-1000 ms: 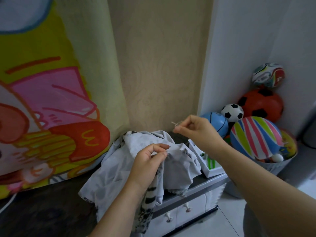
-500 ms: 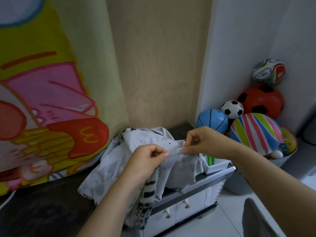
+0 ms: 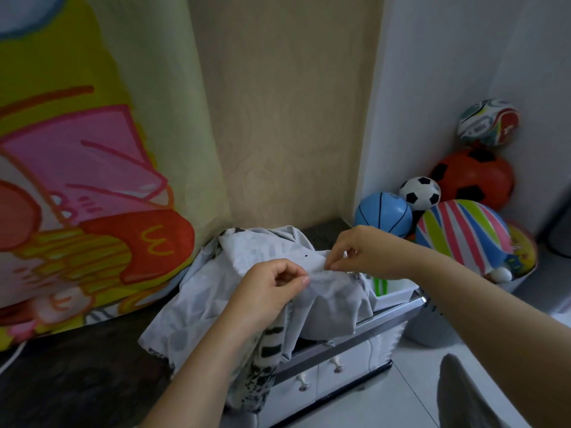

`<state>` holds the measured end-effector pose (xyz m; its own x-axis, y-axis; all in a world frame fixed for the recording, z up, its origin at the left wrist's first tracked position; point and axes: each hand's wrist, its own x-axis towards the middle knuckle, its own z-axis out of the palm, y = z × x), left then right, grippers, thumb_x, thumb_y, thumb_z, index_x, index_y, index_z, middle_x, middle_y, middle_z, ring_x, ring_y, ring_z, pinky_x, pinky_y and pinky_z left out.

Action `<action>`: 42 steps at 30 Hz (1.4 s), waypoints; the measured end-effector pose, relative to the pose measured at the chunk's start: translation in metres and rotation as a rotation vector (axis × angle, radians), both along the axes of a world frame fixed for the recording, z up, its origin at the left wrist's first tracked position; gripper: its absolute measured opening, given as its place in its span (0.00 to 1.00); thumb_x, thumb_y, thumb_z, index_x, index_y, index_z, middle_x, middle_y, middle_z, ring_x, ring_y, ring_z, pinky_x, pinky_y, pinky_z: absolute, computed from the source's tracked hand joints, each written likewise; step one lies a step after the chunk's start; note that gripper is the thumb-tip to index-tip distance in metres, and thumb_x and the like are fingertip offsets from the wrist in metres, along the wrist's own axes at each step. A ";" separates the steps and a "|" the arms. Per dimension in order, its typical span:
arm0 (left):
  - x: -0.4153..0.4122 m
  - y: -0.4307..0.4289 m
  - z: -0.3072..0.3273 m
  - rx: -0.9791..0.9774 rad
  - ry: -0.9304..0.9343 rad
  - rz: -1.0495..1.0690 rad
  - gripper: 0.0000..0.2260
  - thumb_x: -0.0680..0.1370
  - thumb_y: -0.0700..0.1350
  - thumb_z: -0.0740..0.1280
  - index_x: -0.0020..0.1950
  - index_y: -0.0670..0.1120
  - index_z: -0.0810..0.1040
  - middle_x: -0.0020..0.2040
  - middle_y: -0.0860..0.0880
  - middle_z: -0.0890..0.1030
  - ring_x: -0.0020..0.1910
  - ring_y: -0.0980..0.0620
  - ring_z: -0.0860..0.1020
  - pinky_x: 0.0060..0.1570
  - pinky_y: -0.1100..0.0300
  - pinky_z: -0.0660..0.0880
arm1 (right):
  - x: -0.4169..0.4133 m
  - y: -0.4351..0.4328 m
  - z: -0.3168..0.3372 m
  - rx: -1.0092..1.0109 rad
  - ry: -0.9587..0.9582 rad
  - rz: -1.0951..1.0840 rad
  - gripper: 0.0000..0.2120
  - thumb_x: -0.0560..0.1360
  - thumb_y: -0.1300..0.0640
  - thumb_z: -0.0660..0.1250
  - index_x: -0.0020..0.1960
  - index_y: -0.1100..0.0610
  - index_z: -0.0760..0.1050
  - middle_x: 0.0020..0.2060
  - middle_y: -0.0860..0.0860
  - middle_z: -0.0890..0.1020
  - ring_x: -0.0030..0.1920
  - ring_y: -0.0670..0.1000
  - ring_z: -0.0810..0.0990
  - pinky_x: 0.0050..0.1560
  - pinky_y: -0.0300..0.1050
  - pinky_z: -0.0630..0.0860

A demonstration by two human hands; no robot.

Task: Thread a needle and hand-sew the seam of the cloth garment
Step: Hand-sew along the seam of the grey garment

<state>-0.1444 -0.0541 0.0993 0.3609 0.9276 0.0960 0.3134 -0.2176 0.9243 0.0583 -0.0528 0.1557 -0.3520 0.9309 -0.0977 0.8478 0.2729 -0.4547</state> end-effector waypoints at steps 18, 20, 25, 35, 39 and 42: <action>-0.005 -0.004 0.001 -0.247 -0.237 -0.073 0.06 0.77 0.37 0.66 0.41 0.43 0.79 0.33 0.56 0.80 0.35 0.63 0.76 0.42 0.71 0.73 | -0.006 -0.003 0.004 -0.102 0.093 0.065 0.11 0.76 0.62 0.65 0.51 0.51 0.83 0.42 0.36 0.79 0.47 0.44 0.79 0.52 0.31 0.74; -0.005 -0.004 0.001 -0.252 -0.239 -0.079 0.06 0.77 0.37 0.66 0.41 0.44 0.79 0.33 0.56 0.80 0.35 0.63 0.76 0.42 0.71 0.73 | -0.006 -0.003 0.003 -0.111 0.090 0.066 0.11 0.76 0.63 0.65 0.51 0.51 0.83 0.42 0.36 0.79 0.47 0.44 0.79 0.51 0.30 0.74; -0.007 -0.003 0.001 -0.260 -0.238 -0.096 0.06 0.77 0.37 0.66 0.41 0.44 0.79 0.33 0.56 0.80 0.36 0.62 0.77 0.42 0.70 0.73 | -0.007 -0.003 0.002 -0.115 0.089 0.059 0.11 0.75 0.63 0.65 0.51 0.51 0.83 0.45 0.40 0.81 0.48 0.45 0.80 0.52 0.31 0.75; -0.004 -0.004 0.000 -0.368 -0.320 -0.147 0.08 0.77 0.37 0.65 0.40 0.45 0.79 0.34 0.53 0.81 0.36 0.60 0.78 0.40 0.67 0.74 | -0.017 -0.006 -0.001 0.036 0.101 0.071 0.10 0.75 0.63 0.66 0.48 0.51 0.83 0.45 0.42 0.81 0.43 0.37 0.77 0.48 0.27 0.74; 0.000 -0.005 -0.001 -0.425 -0.403 -0.117 0.07 0.77 0.37 0.65 0.40 0.43 0.78 0.34 0.51 0.81 0.35 0.59 0.78 0.40 0.68 0.75 | -0.026 -0.010 -0.001 0.032 0.339 0.015 0.08 0.75 0.62 0.67 0.47 0.51 0.82 0.43 0.42 0.83 0.45 0.36 0.79 0.48 0.26 0.74; 0.002 -0.005 -0.003 -0.425 -0.422 -0.073 0.05 0.75 0.39 0.66 0.41 0.43 0.79 0.36 0.50 0.82 0.37 0.57 0.78 0.43 0.65 0.75 | -0.028 -0.017 -0.001 -0.052 0.524 -0.044 0.06 0.75 0.60 0.67 0.50 0.53 0.80 0.46 0.44 0.83 0.47 0.39 0.80 0.51 0.30 0.75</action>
<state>-0.1427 -0.0592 0.0966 0.4363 0.8906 -0.1285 -0.1017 0.1907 0.9764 0.0305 -0.0693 0.1551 -0.3268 0.9445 0.0345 0.5133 0.2080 -0.8326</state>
